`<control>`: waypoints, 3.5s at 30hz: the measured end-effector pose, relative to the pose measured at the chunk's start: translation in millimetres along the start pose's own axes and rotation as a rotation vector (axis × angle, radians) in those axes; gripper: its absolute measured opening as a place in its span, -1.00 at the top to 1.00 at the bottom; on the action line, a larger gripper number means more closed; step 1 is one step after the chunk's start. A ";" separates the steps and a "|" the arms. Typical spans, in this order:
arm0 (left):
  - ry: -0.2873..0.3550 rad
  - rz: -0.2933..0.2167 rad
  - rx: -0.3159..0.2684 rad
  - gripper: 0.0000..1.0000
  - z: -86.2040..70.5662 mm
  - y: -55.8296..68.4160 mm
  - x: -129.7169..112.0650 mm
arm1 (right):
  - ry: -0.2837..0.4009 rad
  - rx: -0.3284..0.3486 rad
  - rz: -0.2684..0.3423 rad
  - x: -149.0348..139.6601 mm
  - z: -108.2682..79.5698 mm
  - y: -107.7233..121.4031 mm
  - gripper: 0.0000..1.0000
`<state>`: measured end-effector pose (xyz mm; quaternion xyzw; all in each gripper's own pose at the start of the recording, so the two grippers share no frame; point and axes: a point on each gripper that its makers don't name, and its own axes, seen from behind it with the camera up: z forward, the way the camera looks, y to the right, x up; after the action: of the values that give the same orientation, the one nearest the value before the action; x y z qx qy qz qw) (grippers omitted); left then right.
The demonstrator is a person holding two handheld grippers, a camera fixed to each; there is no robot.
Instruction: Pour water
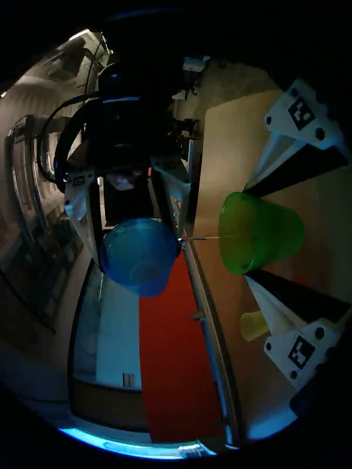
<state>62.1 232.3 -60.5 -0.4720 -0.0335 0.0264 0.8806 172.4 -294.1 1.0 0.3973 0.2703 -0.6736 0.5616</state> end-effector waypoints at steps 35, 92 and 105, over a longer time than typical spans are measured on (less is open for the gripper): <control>0.007 -0.001 0.002 -0.70 -0.4 -0.9 2.0 | -0.003 -0.019 -0.009 -0.6 1.7 5.5 -0.82; -0.008 0.014 0.009 -0.71 -3.8 0.8 5.4 | 0.060 -0.048 0.958 -13.8 -4.2 -5.6 -0.83; -0.010 0.010 0.011 -0.70 -5.3 0.1 3.9 | 0.068 -0.024 1.261 -16.5 -5.4 -9.7 -0.83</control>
<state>66.4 228.2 -63.4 -0.4670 -0.0356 0.0333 0.8829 165.1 -278.7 11.1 0.4950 0.0093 -0.1968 0.8463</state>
